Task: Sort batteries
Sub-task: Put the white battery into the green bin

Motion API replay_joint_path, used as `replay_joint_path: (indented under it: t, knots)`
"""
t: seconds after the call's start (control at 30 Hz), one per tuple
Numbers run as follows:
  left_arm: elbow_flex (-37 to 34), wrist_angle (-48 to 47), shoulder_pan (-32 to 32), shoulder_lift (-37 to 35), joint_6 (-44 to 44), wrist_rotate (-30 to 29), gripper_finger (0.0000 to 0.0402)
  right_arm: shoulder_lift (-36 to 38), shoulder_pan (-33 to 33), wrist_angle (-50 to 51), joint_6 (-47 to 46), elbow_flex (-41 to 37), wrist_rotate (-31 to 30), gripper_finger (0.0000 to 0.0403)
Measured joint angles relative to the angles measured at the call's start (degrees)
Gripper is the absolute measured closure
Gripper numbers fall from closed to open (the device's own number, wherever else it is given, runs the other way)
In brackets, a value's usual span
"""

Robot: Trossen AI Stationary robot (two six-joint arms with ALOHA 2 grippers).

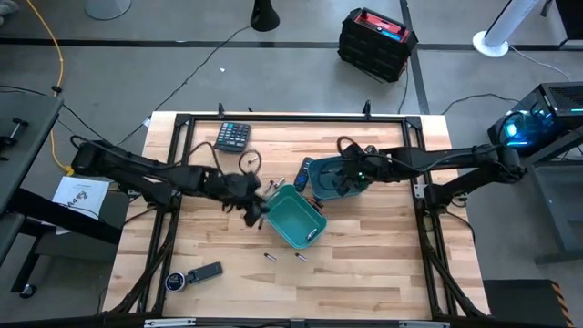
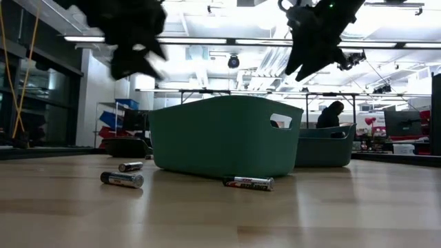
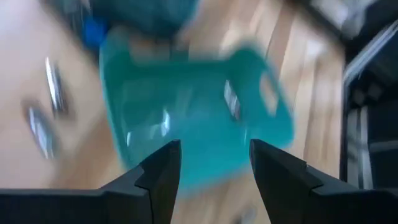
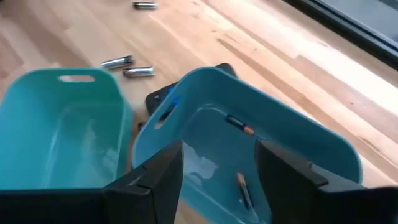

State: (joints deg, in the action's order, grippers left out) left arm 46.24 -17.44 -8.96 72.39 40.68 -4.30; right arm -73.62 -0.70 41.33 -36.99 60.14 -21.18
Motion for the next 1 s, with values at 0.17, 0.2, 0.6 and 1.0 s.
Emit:
replay_joint_path:
  t: [0.17, 0.2, 0.6, 1.0]
  knots:
    - [-2.0, -8.5, -7.0, 0.0, 15.3, -9.3, 0.0233, 0.4, 0.9, 1.1, 0.0, 0.0, 0.4, 0.0213]
    - [-2.7, -8.2, -8.0, 0.2, 18.8, -11.5, 0.0234, 0.4, 0.9, 1.2, 0.0, 0.0, 0.4, 0.0213]
    - [-3.3, -2.2, -8.2, 15.4, 31.5, -7.4, 0.0239, 0.3, -0.1, 1.7, 2.5, 0.0, -0.7, 0.0213]
    - [-2.8, -2.2, -6.2, 23.4, 29.8, -6.7, 0.0244, 0.3, -0.1, 1.3, 0.9, 0.1, -1.2, 0.0213]
